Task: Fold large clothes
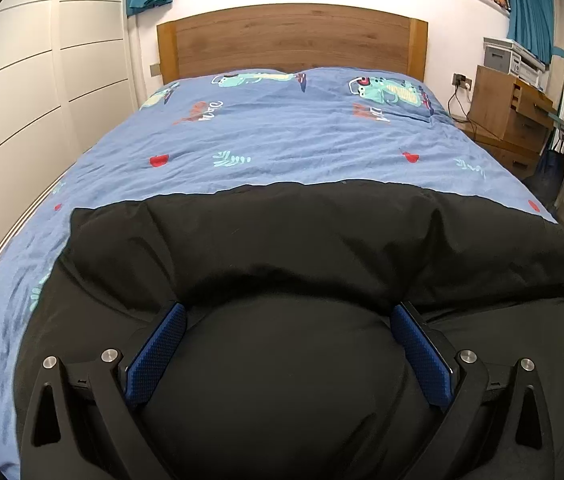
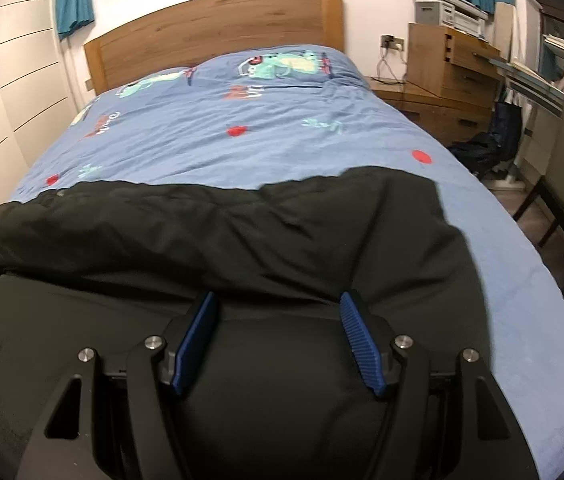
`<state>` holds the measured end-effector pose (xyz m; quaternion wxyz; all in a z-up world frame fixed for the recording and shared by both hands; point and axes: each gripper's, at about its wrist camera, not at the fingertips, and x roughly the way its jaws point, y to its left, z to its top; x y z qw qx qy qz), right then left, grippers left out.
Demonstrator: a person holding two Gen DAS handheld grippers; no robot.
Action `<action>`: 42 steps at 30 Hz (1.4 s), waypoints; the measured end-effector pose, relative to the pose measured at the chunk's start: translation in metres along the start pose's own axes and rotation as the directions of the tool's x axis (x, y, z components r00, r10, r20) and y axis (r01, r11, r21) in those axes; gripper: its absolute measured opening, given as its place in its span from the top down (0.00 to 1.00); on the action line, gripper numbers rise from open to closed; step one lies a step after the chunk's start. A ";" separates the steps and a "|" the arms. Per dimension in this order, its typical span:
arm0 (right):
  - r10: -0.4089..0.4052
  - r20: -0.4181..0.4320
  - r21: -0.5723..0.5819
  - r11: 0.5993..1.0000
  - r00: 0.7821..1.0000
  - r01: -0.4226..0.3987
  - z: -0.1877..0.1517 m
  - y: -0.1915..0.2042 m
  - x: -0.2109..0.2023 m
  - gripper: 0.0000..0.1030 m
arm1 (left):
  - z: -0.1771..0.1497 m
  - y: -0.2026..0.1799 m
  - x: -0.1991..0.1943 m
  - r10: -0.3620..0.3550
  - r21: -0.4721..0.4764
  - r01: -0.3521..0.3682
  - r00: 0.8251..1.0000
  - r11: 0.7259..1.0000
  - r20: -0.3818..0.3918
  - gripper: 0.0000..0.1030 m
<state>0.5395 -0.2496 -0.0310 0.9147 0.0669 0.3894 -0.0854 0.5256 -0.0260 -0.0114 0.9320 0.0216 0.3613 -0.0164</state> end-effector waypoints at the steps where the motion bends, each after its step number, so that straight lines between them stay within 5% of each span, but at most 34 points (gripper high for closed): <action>1: -0.016 -0.009 0.005 1.000 1.000 0.016 0.000 -0.005 -0.001 0.39 | 0.000 0.003 -0.002 0.002 0.004 -0.002 1.000 1.000 -0.002 0.01; 6: -0.057 0.010 0.006 0.998 0.998 0.057 -0.006 -0.019 -0.032 0.39 | -0.002 0.041 -0.033 0.035 -0.020 -0.035 0.999 0.999 0.006 0.01; 11: 0.040 0.074 -0.056 0.998 0.996 -0.036 -0.023 0.003 -0.072 0.39 | -0.027 0.081 -0.053 -0.010 -0.081 0.008 1.000 0.997 -0.025 0.01; 17: 0.094 0.041 -0.126 0.988 0.995 -0.088 -0.051 0.027 -0.069 0.39 | -0.058 0.109 -0.044 0.035 -0.109 -0.046 0.994 0.993 -0.102 0.01; 24: -0.032 -0.024 -0.036 0.999 0.999 0.031 -0.067 -0.027 -0.059 0.31 | -0.083 0.152 -0.054 0.125 -0.160 -0.153 0.977 0.975 -0.172 0.01; 28: -0.064 -0.039 0.011 0.998 0.997 0.065 -0.074 -0.047 -0.077 0.31 | -0.089 0.154 -0.084 0.122 -0.175 -0.142 0.985 0.974 -0.119 0.03; 34: 0.022 0.040 -0.055 0.998 0.999 -0.020 -0.085 -0.009 -0.123 0.31 | -0.104 0.136 -0.118 0.022 -0.193 -0.030 0.999 0.981 -0.046 0.03; 38: 0.098 0.019 -0.112 0.989 0.995 -0.095 -0.101 0.029 -0.124 0.31 | -0.121 0.127 -0.110 0.007 -0.167 -0.026 0.994 0.986 -0.111 0.03; 42: 0.090 -0.048 -0.146 0.985 0.995 -0.096 -0.116 0.042 -0.108 0.31 | -0.132 0.132 -0.110 0.007 -0.161 -0.031 0.989 0.986 -0.147 0.00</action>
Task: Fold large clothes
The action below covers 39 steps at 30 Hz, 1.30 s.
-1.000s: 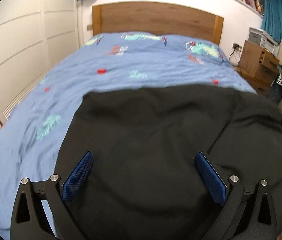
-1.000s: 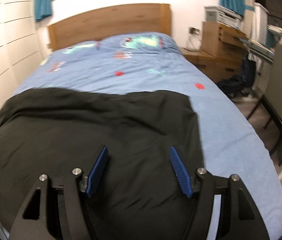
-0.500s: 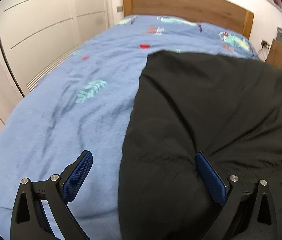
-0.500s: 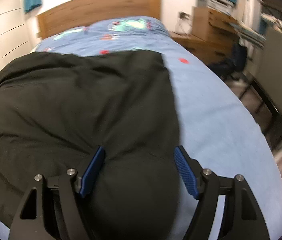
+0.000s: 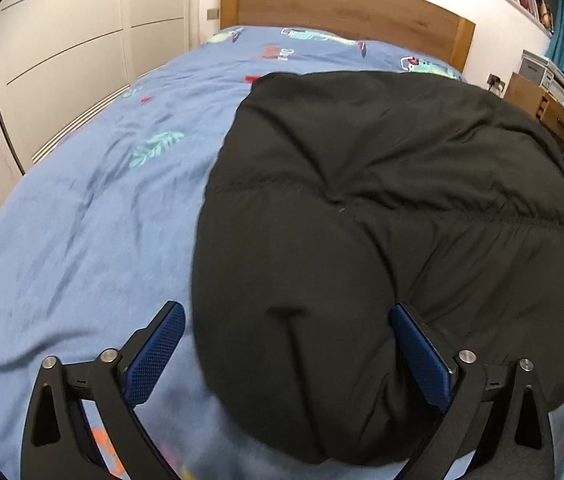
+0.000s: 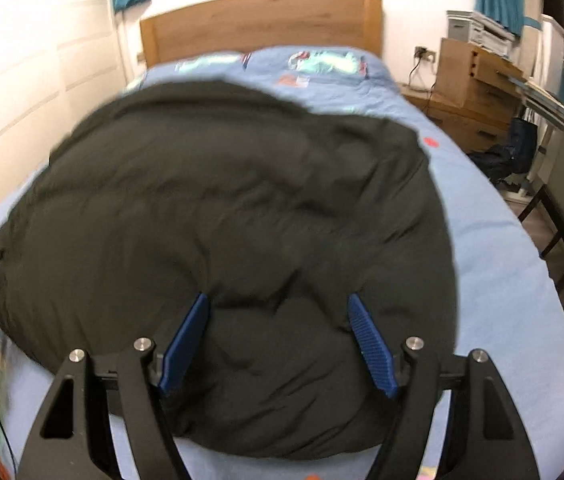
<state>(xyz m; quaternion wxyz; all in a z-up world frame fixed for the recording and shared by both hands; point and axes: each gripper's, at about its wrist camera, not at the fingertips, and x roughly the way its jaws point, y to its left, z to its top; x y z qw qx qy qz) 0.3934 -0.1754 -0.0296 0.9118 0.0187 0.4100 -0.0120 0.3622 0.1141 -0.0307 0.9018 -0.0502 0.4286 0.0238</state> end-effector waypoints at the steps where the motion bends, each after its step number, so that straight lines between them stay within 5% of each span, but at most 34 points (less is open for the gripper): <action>1: 0.002 -0.006 0.008 1.000 1.000 -0.002 -0.001 -0.001 0.001 0.31 | -0.001 0.002 -0.001 0.002 0.004 -0.002 1.000 1.000 -0.001 0.00; 8: -0.037 0.002 0.052 0.998 0.999 0.037 -0.002 -0.033 -0.018 0.31 | -0.003 0.024 -0.014 -0.021 -0.016 0.021 1.000 1.000 0.001 0.00; 14: -0.002 0.009 0.241 0.970 1.000 0.000 -0.003 -0.101 -0.030 0.28 | 0.000 0.059 -0.006 -0.184 -0.139 0.177 0.982 0.974 -0.040 0.01; 18: 0.106 -0.019 0.388 0.917 0.994 -0.090 -0.010 -0.143 -0.012 0.27 | 0.001 0.067 0.012 -0.284 -0.184 0.266 0.956 0.946 -0.076 0.01; 22: 0.275 -0.050 0.480 0.850 0.960 -0.218 -0.020 -0.162 0.023 0.26 | 0.001 0.078 0.037 -0.393 -0.273 0.359 0.916 0.893 -0.084 0.01; 27: 0.470 -0.033 0.561 0.739 0.882 -0.373 -0.032 -0.166 0.065 0.18 | -0.006 0.082 0.071 -0.497 -0.340 0.440 0.862 0.831 -0.099 0.01; 34: 0.604 0.009 0.592 0.639 0.797 -0.492 -0.040 -0.151 0.095 0.08 | 0.002 0.067 0.089 -0.574 -0.352 0.512 0.814 0.784 -0.094 0.01; 37: 0.626 0.013 0.581 0.630 0.780 -0.515 -0.035 -0.138 0.101 0.04 | 0.006 0.054 0.091 -0.632 -0.365 0.563 0.769 0.741 -0.098 0.01; 38: 0.628 0.014 0.579 0.629 0.778 -0.518 -0.033 -0.135 0.102 0.03 | 0.006 0.046 0.093 -0.670 -0.368 0.596 0.734 0.713 -0.109 0.01; 39: 0.630 0.017 0.580 0.626 0.776 -0.521 -0.032 -0.132 0.104 0.03 | 0.005 0.039 0.094 -0.684 -0.367 0.608 0.721 0.704 -0.116 0.01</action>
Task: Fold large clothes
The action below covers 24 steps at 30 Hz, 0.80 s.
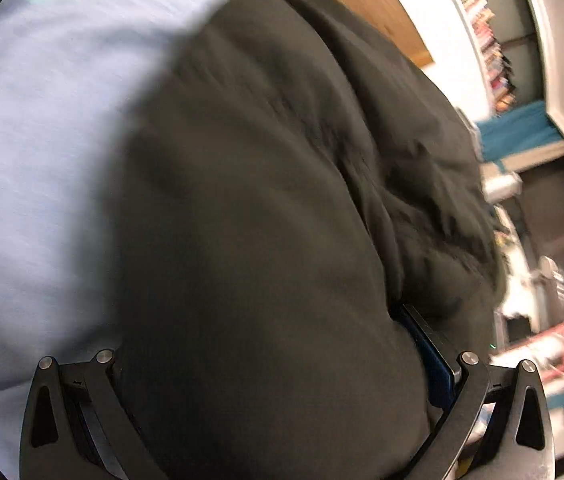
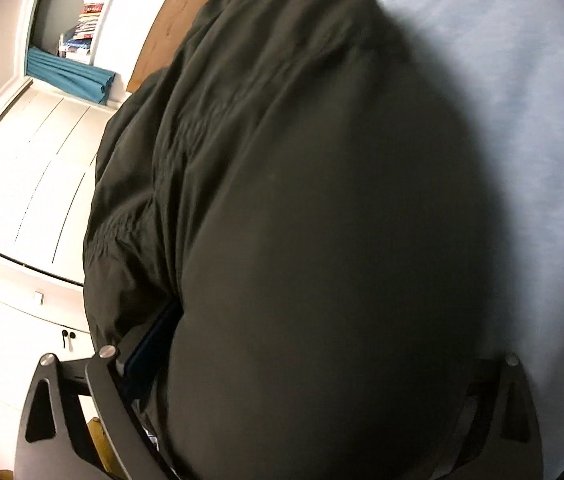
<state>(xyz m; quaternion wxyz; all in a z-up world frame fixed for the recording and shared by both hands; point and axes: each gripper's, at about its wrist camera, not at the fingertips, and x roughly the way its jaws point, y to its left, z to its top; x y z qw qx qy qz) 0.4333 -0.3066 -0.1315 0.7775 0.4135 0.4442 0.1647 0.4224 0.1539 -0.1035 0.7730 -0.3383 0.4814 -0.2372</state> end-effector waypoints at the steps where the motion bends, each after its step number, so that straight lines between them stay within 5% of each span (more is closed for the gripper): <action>1: 0.003 0.003 0.007 1.000 1.000 -0.003 0.003 0.000 0.004 0.03 | 0.000 -0.004 0.005 0.002 0.009 -0.002 1.000 1.000 -0.003 0.01; 5: -0.003 0.010 0.026 1.000 1.000 0.003 0.000 -0.001 0.001 0.03 | 0.001 -0.008 0.007 0.016 -0.004 -0.016 1.000 1.000 0.009 0.01; 9: -0.018 0.023 0.011 1.000 1.000 0.017 -0.005 0.007 0.003 0.07 | -0.001 -0.027 0.001 0.000 0.013 0.000 0.999 1.000 0.033 0.49; 11: 0.020 0.037 -0.011 1.000 0.999 -0.019 -0.007 0.018 0.001 0.40 | 0.002 -0.047 -0.001 0.000 0.065 -0.003 0.999 0.998 0.047 0.63; 12: 0.032 0.046 -0.020 0.999 0.998 -0.031 -0.006 0.024 -0.001 0.48 | 0.005 -0.056 -0.002 -0.001 0.083 -0.003 0.999 0.997 0.052 0.68; 14: 0.024 0.056 -0.091 0.996 0.998 -0.019 -0.002 0.045 -0.005 0.64 | 0.012 -0.082 -0.007 -0.007 0.139 -0.003 0.997 0.990 0.072 0.72; 16: 0.016 0.078 -0.157 0.988 0.997 -0.003 0.001 0.069 -0.011 0.70 | 0.019 -0.105 -0.012 -0.008 0.191 -0.010 0.996 0.982 0.094 0.75; 24: 0.085 0.208 -0.340 0.940 0.974 -0.009 0.000 0.164 -0.068 0.76 | 0.026 -0.178 -0.062 -0.070 0.320 0.006 0.979 0.947 0.189 0.76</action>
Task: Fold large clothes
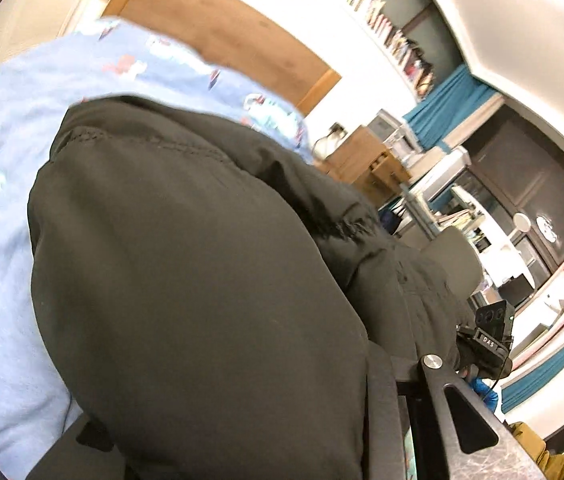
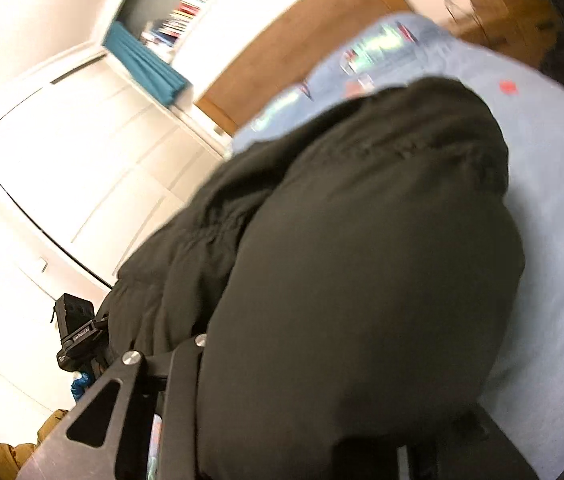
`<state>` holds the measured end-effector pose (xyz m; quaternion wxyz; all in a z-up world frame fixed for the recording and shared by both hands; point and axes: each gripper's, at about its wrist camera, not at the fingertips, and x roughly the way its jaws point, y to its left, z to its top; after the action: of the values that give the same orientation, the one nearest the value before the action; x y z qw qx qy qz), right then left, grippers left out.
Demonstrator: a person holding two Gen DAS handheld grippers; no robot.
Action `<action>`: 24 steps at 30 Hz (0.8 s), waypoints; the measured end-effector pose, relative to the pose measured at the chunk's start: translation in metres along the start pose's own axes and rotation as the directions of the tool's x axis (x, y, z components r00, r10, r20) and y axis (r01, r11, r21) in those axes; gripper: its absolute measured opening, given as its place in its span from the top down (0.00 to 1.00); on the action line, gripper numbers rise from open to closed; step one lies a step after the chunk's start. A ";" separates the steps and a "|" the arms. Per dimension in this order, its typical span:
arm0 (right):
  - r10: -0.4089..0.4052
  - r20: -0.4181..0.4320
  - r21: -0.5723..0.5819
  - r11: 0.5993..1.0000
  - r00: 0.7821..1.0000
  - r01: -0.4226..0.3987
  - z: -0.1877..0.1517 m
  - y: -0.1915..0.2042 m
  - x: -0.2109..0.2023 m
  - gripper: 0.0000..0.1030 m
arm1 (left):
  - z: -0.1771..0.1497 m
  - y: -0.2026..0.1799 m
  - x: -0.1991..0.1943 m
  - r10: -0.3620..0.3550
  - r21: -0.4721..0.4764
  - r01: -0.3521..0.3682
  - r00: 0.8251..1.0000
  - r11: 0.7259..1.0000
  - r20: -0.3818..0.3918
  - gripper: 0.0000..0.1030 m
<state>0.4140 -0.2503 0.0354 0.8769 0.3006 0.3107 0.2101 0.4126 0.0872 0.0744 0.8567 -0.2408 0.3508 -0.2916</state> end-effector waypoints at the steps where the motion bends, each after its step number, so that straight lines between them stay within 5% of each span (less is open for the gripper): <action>1: 0.008 0.008 -0.017 1.000 1.000 -0.008 0.000 0.009 -0.006 0.76 | 0.000 -0.005 -0.008 -0.005 0.006 0.005 1.000 1.000 0.011 0.76; 8: 0.039 0.013 -0.058 0.998 0.999 -0.038 -0.033 0.039 -0.062 0.76 | -0.046 -0.011 -0.040 0.014 0.033 -0.015 1.000 0.999 0.007 0.76; 17: -0.093 -0.148 0.096 0.990 0.985 0.108 -0.139 -0.034 -0.068 0.75 | -0.135 0.047 -0.020 0.192 -0.038 -0.202 0.966 0.979 -0.174 0.75; 24: -0.167 -0.179 0.113 0.975 0.970 0.189 -0.144 -0.059 -0.075 0.53 | -0.137 0.054 -0.029 0.279 -0.044 -0.294 0.938 0.955 -0.204 0.42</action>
<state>0.2741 -0.2778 -0.0620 0.8415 0.3089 0.4224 0.1346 0.3119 0.1163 -0.0328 0.8418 -0.1887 0.4753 -0.1727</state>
